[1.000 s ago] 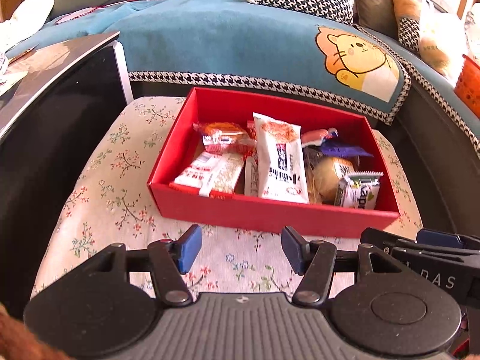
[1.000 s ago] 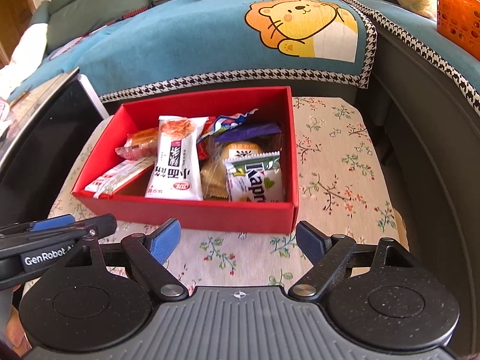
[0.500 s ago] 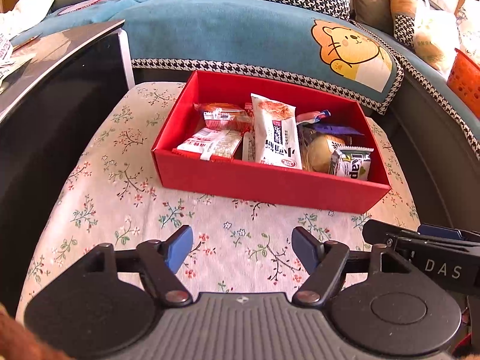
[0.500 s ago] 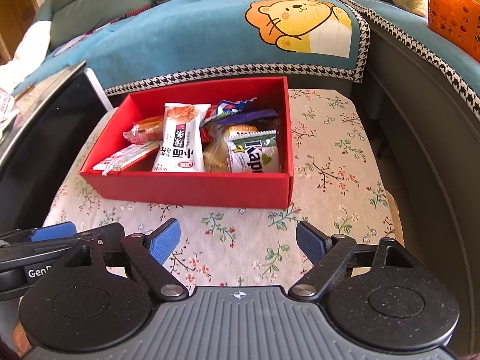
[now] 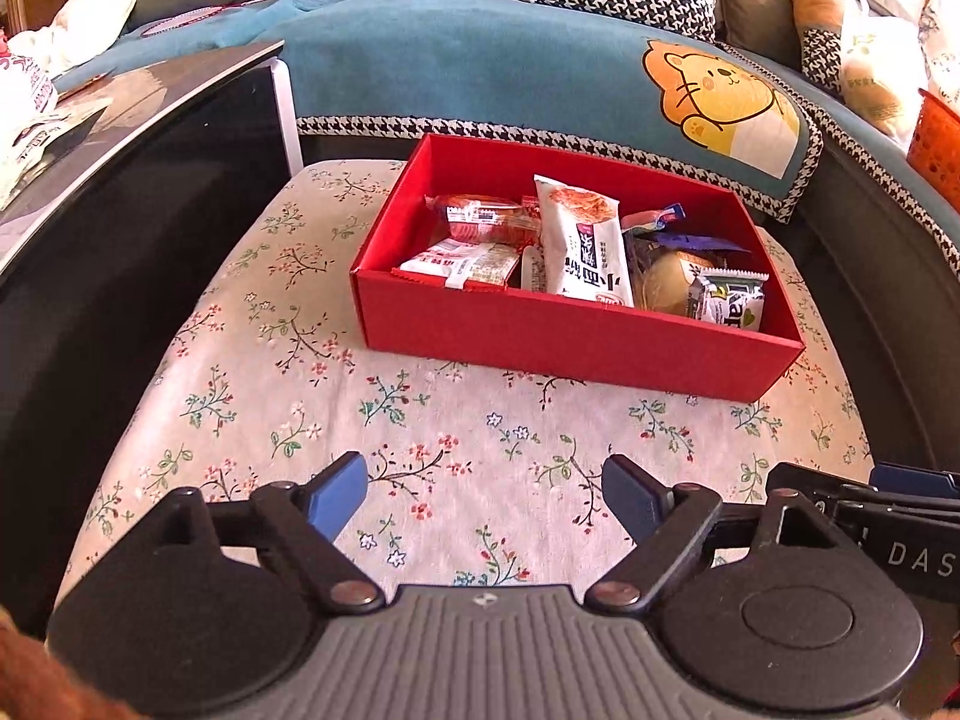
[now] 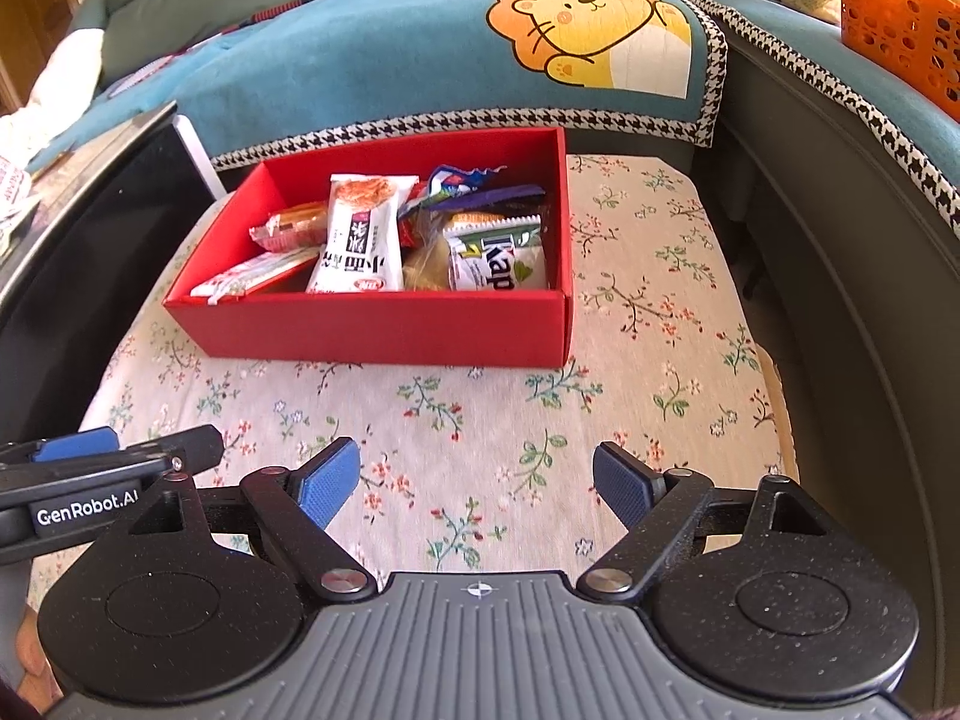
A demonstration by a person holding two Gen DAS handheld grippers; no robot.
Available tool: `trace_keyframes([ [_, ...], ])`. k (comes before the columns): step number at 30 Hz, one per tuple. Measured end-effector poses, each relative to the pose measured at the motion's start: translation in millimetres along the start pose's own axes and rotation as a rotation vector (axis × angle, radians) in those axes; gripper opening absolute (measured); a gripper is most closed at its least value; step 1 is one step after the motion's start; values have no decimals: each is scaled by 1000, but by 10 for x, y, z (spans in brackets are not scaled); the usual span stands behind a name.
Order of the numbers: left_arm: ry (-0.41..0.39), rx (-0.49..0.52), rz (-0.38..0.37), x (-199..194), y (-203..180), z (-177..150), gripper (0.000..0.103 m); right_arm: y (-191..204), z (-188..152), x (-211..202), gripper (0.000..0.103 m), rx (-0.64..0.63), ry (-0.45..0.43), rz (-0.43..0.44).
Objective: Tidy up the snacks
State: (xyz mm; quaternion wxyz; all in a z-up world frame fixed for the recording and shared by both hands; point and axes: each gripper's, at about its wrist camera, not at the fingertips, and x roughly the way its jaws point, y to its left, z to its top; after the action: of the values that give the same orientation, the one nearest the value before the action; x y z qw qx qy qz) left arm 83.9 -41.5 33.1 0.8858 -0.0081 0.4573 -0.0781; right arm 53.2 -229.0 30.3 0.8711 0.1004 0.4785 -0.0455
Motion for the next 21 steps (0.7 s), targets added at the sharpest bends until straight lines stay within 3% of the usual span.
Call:
trace_keyframes([
  [21, -3, 47, 52, -67, -13, -228, 103, 59, -215, -92, 89, -5, 11, 6],
])
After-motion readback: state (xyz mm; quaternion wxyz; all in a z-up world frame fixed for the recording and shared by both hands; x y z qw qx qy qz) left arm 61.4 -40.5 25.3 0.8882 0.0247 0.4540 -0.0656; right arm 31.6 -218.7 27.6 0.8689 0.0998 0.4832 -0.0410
